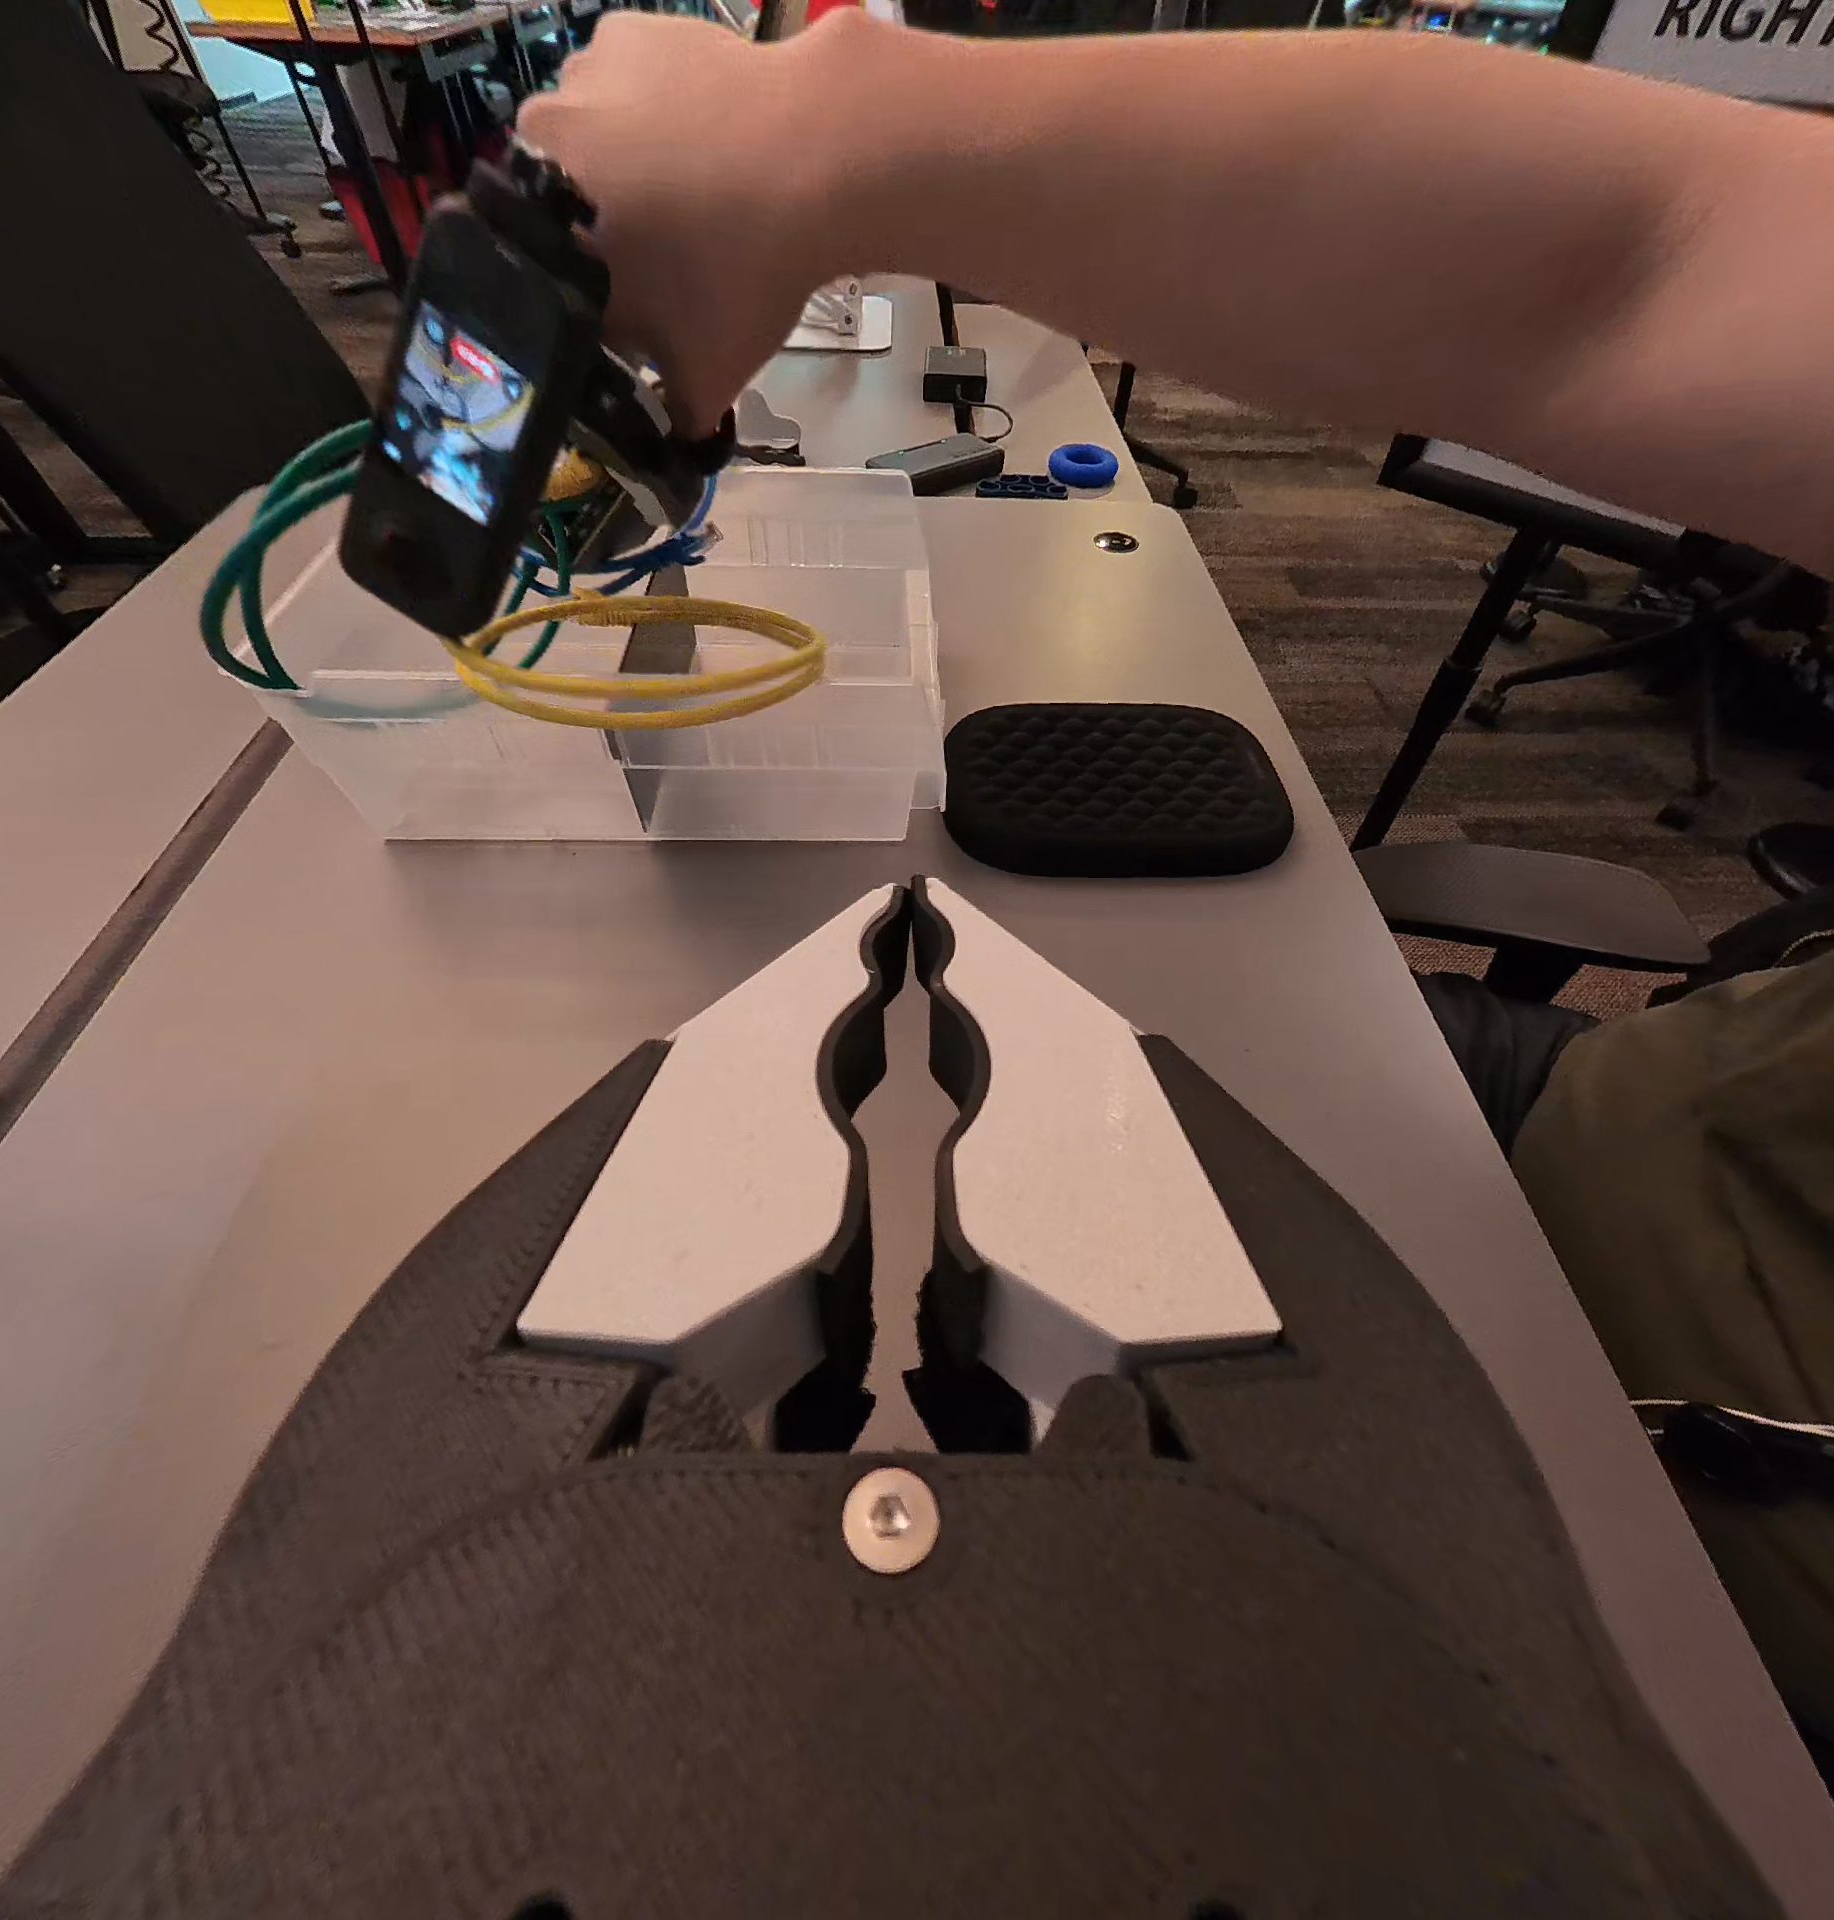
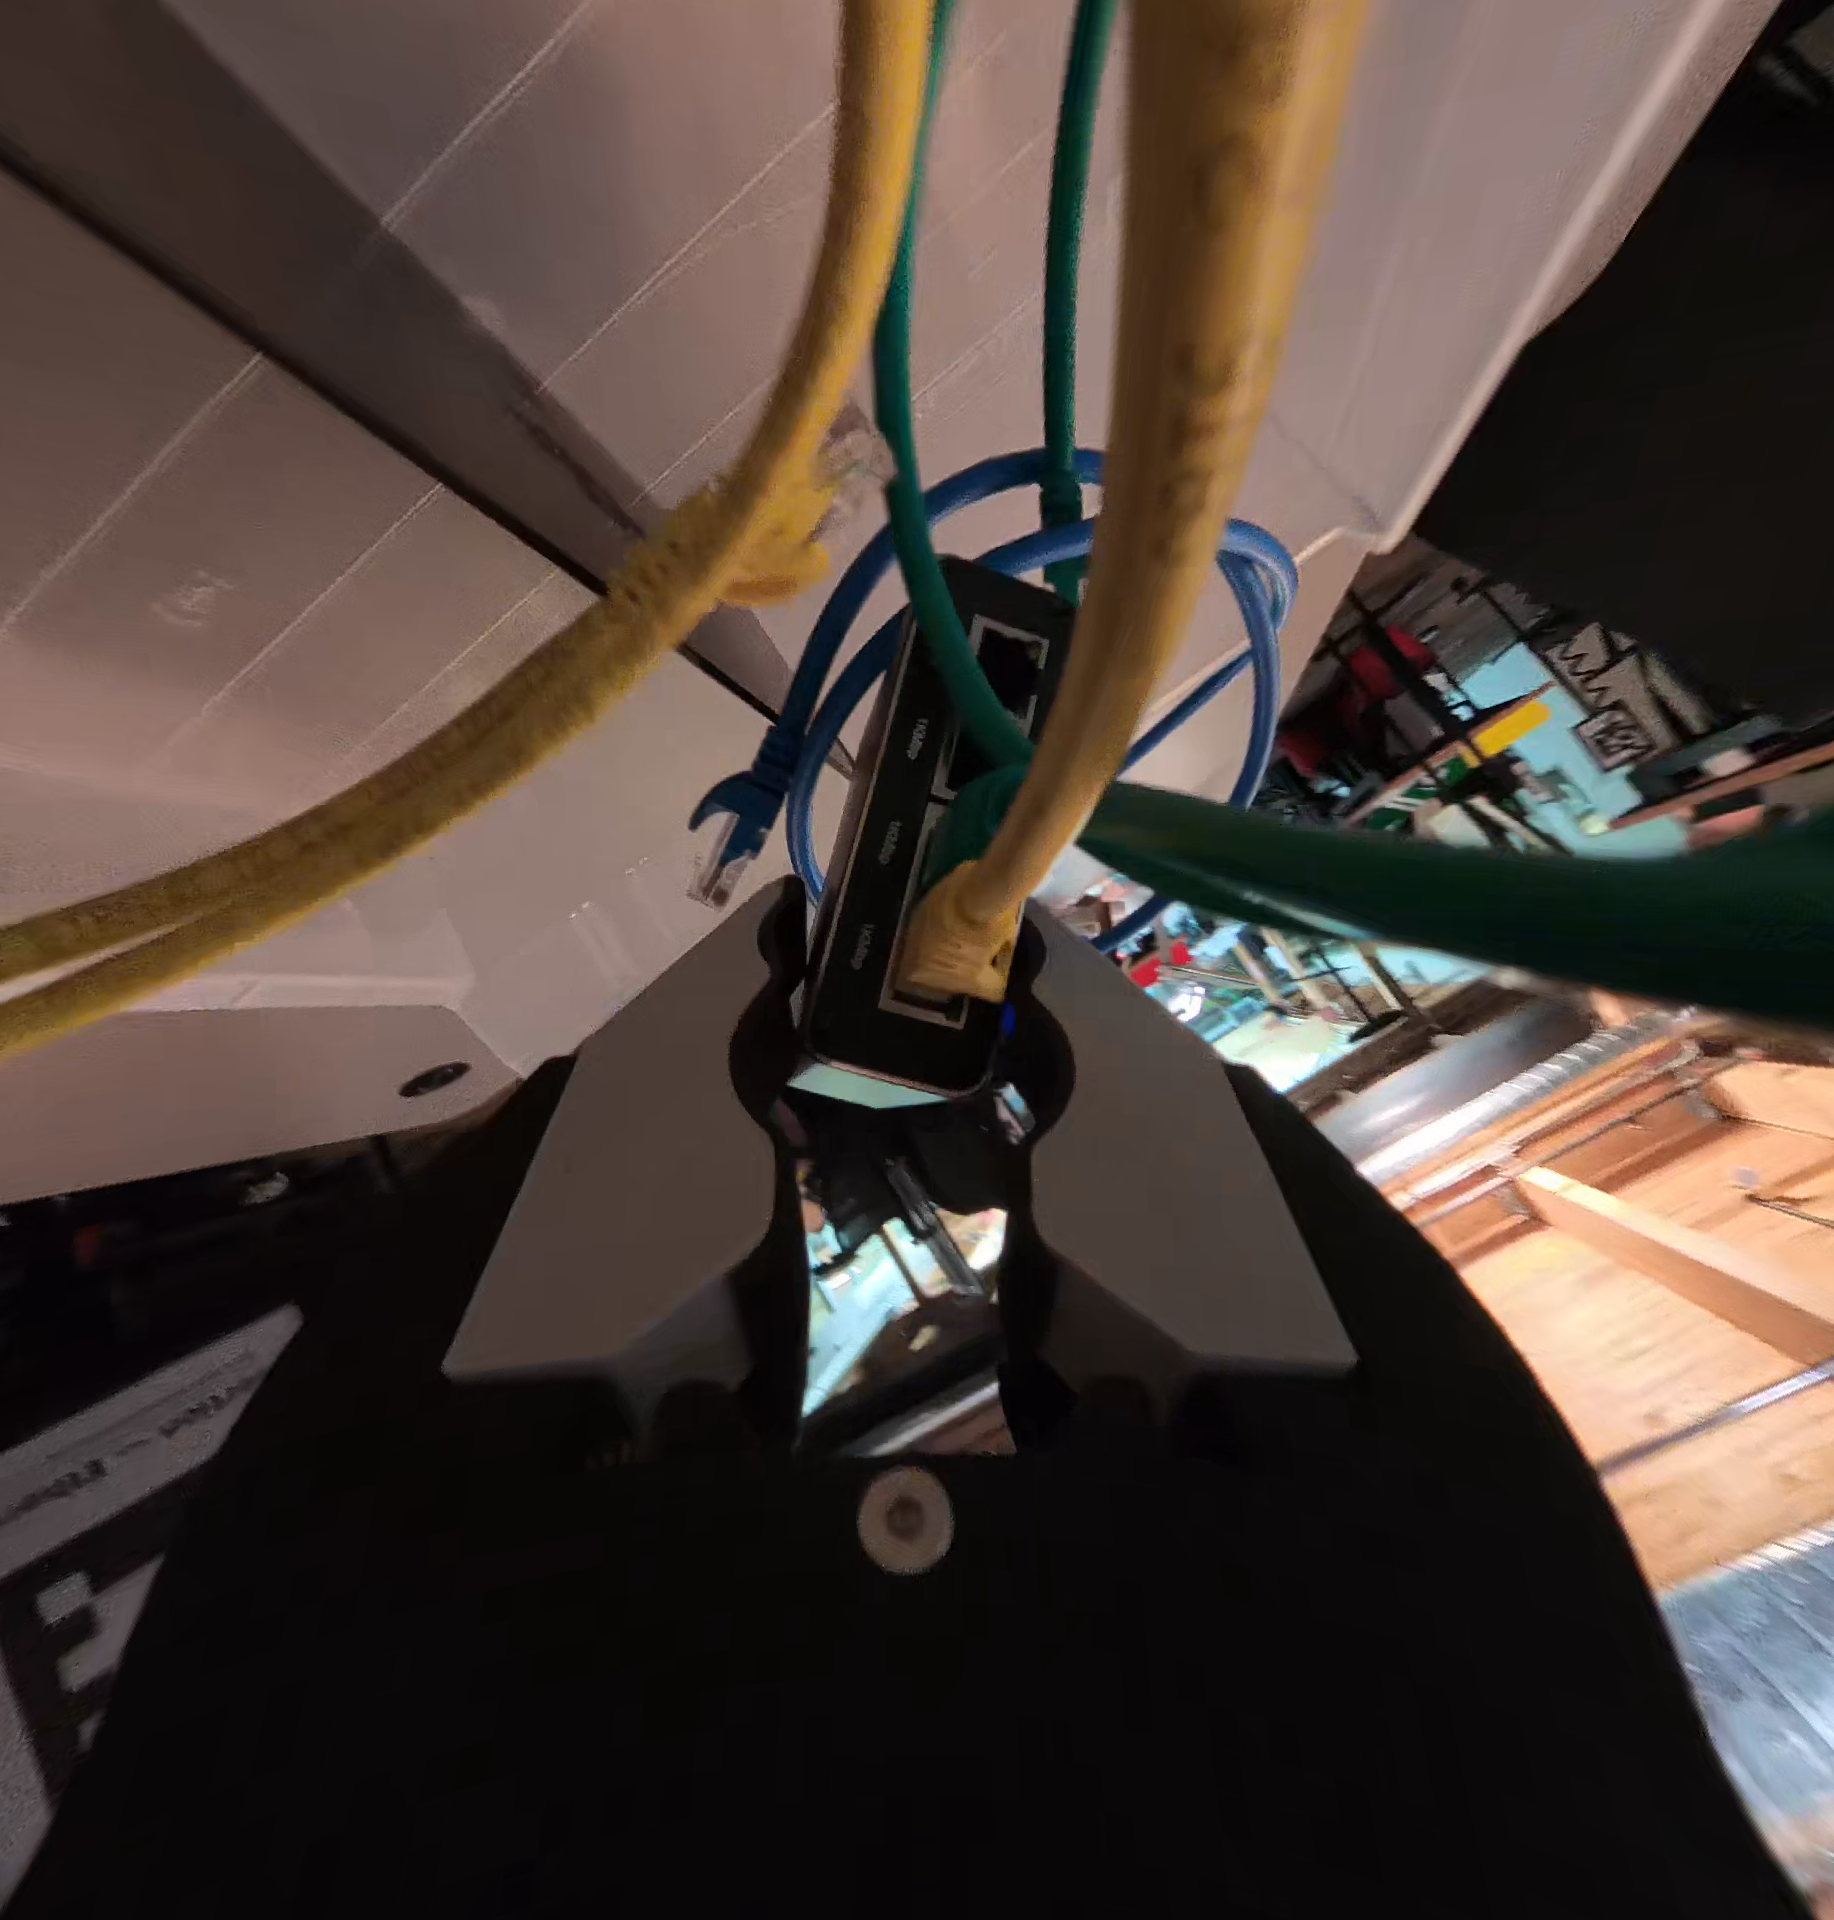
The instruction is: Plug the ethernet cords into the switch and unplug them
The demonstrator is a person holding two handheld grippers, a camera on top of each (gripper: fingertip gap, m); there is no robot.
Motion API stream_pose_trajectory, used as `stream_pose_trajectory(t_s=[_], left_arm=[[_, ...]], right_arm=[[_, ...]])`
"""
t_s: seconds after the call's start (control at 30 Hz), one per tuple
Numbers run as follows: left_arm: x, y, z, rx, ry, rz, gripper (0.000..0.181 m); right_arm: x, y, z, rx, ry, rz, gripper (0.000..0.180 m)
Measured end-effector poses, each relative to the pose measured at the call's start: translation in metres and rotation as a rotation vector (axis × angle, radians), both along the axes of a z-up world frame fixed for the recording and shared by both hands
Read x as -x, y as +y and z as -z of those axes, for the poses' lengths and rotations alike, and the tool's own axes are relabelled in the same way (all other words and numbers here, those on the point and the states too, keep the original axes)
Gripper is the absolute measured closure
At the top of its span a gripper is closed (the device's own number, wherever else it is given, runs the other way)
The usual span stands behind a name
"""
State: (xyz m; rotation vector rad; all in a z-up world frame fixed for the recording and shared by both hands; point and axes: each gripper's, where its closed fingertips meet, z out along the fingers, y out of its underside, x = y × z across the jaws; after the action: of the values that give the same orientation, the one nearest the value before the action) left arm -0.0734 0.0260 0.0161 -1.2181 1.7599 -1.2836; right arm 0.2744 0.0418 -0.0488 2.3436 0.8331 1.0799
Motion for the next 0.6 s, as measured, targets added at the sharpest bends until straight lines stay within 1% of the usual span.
stream_pose_trajectory(t_s=[0.07,0.17,0.23,0.3,0.37,0.43,0.5,0.53,0.6], left_arm=[[0.0,0.0,-0.001,0.0,0.0,0.001,0.181],[0.001,-0.001,-0.002,0.0,-0.002,0.005,0.181],[0.003,-0.001,-0.004,-0.004,-0.005,0.006,0.181],[0.007,0.001,-0.009,-0.006,-0.013,0.002,0.181],[0.011,0.004,-0.018,-0.003,-0.03,-0.009,0.181],[0.018,0.011,-0.029,0.005,-0.049,-0.039,0.181],[0.028,0.02,-0.041,0.026,-0.06,-0.081,0.174],[0.034,0.027,-0.048,0.038,-0.059,-0.111,0.169],[0.05,0.049,-0.059,0.043,-0.044,-0.227,0.156]], right_arm=[[0.003,0.001,0.007,0.025,-0.015,-0.031,0.137],[0.008,-0.001,0.017,0.015,0.022,-0.029,0.126],[0.009,-0.002,0.016,-0.022,0.056,-0.021,0.124],[0.015,-0.005,0.011,-0.085,0.127,0.001,0.121],[0.028,-0.007,0.006,-0.175,0.249,0.015,0.116],[0.045,-0.005,-0.007,-0.309,0.386,-0.014,0.117],[0.055,-0.005,-0.03,-0.485,0.481,-0.049,0.117],[0.054,-0.006,-0.044,-0.596,0.5,-0.067,0.118],[0.037,-0.018,-0.076,-0.853,0.475,-0.052,0.126]])
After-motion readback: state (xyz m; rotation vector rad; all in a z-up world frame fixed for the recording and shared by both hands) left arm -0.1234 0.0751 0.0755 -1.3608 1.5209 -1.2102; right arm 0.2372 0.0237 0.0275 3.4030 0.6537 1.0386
